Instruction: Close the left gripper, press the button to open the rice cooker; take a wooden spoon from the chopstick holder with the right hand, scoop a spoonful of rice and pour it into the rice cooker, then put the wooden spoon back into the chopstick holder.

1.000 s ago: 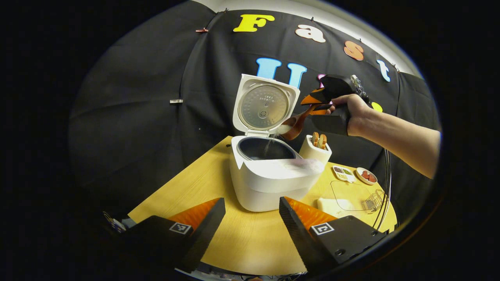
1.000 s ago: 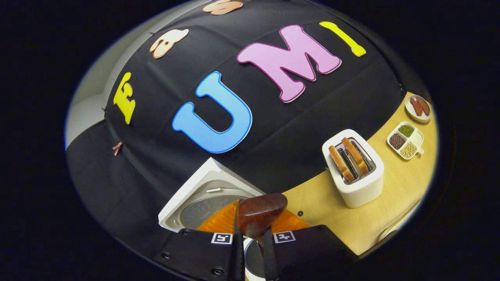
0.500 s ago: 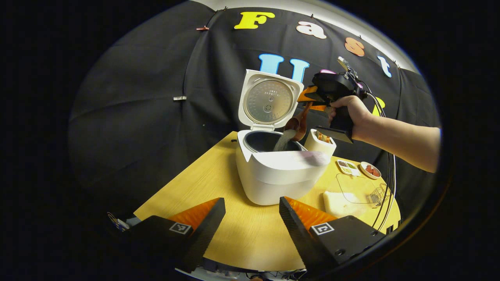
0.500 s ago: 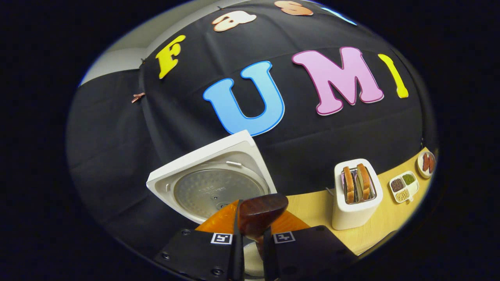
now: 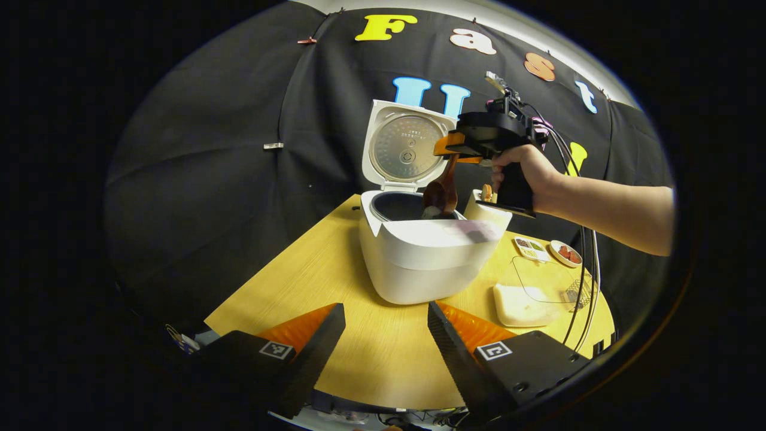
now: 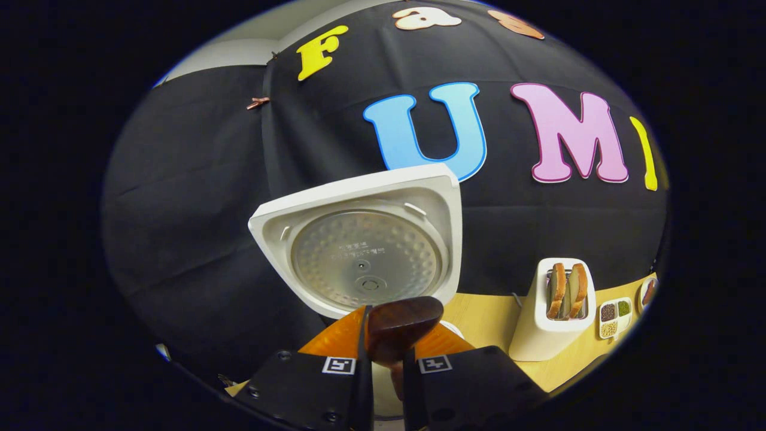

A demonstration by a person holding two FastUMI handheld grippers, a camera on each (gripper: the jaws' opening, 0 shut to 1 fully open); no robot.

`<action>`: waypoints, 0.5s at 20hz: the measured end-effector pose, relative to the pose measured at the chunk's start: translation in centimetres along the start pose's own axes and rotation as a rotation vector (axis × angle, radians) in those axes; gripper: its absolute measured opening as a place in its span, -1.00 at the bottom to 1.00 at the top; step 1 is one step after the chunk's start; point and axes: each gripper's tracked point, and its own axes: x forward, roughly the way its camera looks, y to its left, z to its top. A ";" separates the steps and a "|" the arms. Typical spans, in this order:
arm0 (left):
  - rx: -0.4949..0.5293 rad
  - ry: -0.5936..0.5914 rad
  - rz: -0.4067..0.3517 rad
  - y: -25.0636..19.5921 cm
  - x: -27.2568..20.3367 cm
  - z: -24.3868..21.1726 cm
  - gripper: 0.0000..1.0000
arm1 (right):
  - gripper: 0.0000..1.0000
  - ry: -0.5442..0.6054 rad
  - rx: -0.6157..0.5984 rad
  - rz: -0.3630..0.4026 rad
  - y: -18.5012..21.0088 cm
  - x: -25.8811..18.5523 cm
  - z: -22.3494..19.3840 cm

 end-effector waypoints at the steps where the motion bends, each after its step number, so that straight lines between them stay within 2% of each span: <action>1: 0.000 -0.005 -0.004 -0.2 -0.1 0.2 0.92 | -0.54 0.003 -0.019 0.007 0.3 0.1 -0.2; 7: 0.004 -0.022 -0.016 -1.3 -0.9 0.4 0.92 | -0.53 0.013 -0.081 0.076 2.6 -0.6 -0.4; 9: 0.001 -0.023 -0.022 -1.7 -1.1 0.3 0.96 | -0.53 0.007 -0.139 0.098 3.2 -1.1 -0.4; 10: -0.001 -0.021 -0.024 -1.9 -1.2 0.1 0.92 | -0.54 0.001 -0.185 0.115 3.6 -1.4 -0.5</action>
